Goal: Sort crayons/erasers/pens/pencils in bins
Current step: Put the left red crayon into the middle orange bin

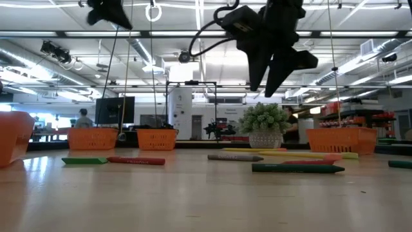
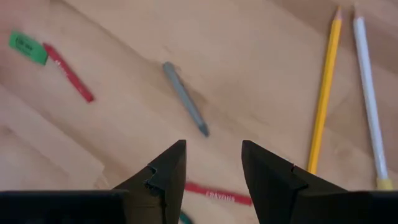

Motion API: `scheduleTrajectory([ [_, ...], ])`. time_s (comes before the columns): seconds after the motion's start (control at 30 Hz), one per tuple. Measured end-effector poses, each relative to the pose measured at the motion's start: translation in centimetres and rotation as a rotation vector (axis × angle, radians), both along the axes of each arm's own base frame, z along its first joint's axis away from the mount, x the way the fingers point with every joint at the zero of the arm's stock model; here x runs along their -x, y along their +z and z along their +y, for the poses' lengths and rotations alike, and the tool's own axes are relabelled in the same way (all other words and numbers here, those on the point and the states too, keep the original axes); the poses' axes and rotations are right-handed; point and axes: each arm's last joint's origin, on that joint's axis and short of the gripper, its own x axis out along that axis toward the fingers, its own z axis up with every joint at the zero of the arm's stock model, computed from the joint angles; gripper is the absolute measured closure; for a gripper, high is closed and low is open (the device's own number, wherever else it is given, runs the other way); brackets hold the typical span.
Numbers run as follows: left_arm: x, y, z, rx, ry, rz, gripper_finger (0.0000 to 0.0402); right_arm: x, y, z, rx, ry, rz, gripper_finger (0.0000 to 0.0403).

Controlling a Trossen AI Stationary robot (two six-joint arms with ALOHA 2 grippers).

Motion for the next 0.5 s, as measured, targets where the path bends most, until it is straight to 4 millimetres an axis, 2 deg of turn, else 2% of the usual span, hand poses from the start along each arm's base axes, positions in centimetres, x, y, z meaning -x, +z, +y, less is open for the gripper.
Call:
scheduleTrajectory([
  [0.1, 0.9, -0.7, 0.3, 0.104, 0.206, 0.007, 0.0376, -0.2, -0.1, -0.4, 0.009, -0.02, -0.004, 0.0242],
  [0.2, 1.2, -1.1, 0.4, 0.18, 0.235, 0.006, 0.0358, -0.2, 0.0, -0.8, 0.029, -0.02, -0.012, 0.0242],
  [0.3, 0.8, -1.3, 0.3, 0.221, 0.1, 0.026, 0.0337, -0.4, 0.4, -1.0, 0.067, 0.024, -0.044, 0.0242],
  [0.5, -0.4, -1.5, -0.9, 0.251, -0.306, 0.073, 0.0308, 0.2, 1.8, -2.2, 0.109, 0.098, -0.068, 0.0242],
])
